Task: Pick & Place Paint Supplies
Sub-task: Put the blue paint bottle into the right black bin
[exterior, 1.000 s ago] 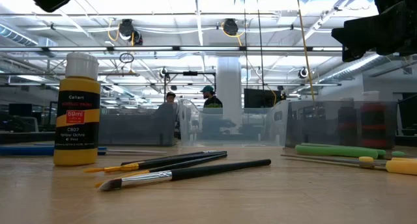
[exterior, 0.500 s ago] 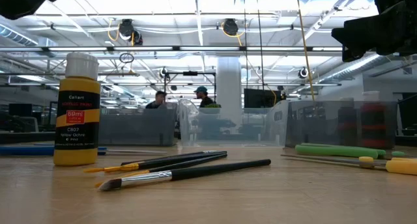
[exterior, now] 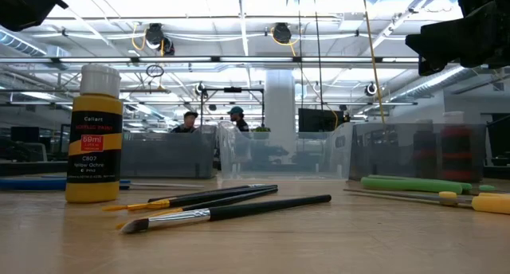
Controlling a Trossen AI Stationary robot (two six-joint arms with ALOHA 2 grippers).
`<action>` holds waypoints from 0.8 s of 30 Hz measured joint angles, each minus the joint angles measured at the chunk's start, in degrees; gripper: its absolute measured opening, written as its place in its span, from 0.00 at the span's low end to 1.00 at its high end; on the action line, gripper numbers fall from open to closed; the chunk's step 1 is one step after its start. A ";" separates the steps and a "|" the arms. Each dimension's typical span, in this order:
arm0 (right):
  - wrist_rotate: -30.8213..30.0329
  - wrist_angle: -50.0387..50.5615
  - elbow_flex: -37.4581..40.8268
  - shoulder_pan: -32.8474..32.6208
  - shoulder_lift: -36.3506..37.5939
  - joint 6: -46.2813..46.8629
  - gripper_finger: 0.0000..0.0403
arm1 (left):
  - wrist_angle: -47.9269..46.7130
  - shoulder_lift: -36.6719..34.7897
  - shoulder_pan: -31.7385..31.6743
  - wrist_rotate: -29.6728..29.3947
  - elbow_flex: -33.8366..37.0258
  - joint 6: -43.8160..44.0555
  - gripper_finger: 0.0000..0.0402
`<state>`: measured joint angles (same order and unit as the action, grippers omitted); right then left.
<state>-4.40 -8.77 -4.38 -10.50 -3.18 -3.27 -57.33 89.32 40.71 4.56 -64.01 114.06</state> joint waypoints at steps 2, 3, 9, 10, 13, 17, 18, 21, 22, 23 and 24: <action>0.00 0.01 0.00 0.00 0.00 0.00 0.29 | -0.43 0.00 -0.02 -0.09 0.00 0.11 0.67; 0.00 0.00 0.00 0.00 0.00 0.00 0.29 | -0.49 0.00 -0.07 -0.11 0.00 0.11 0.67; 0.00 0.00 0.00 0.00 0.00 0.01 0.29 | -1.32 0.00 -0.07 -0.40 0.00 0.46 0.55; 0.00 0.02 0.00 0.00 0.00 0.00 0.29 | -1.30 0.00 -0.07 -0.54 0.02 0.46 0.52; 0.00 0.02 0.00 0.00 0.00 0.02 0.29 | -1.17 0.00 -0.03 -1.44 0.02 0.44 0.43; 0.00 0.01 0.00 0.00 0.00 0.02 0.29 | -1.24 -0.02 -0.04 -4.23 0.02 -0.85 0.35; 0.00 0.01 0.00 0.00 0.00 0.00 0.29 | -1.18 -0.02 -0.02 -5.02 0.02 -1.19 0.34; 0.00 0.00 0.00 0.00 0.00 0.01 0.29 | -1.12 -0.02 0.10 -6.26 0.02 -1.31 0.32; 0.00 0.02 0.00 0.00 0.00 0.00 0.29 | -1.13 -0.02 0.22 -6.34 0.02 -1.31 0.32; 0.00 0.00 0.00 0.00 0.00 0.00 0.29 | -1.13 -0.02 0.26 -6.32 0.02 -1.46 0.32; 0.00 0.00 0.00 0.00 0.00 0.00 0.29 | -1.17 -0.02 0.31 -6.28 0.02 -1.67 0.32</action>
<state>-4.40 -8.78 -4.38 -10.50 -3.18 -3.26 -58.50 89.30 41.01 -1.72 -63.99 112.39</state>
